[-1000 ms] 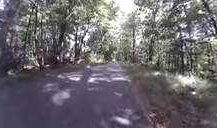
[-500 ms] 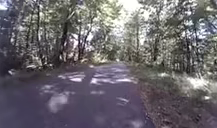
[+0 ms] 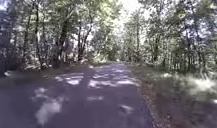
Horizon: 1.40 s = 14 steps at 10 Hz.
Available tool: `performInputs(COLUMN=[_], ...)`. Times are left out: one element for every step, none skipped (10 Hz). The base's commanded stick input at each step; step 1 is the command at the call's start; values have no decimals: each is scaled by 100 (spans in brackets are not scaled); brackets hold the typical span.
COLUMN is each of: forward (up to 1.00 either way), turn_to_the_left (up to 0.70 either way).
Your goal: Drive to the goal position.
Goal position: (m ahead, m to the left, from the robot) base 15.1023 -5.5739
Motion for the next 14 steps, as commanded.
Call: performInputs(forward=[45,45,45,45,45,45,45,45,45,45,45,45,45,45], turn_to_the_left=[0,0,0,0,0,0,0,0,0,0,0,0,0,0])
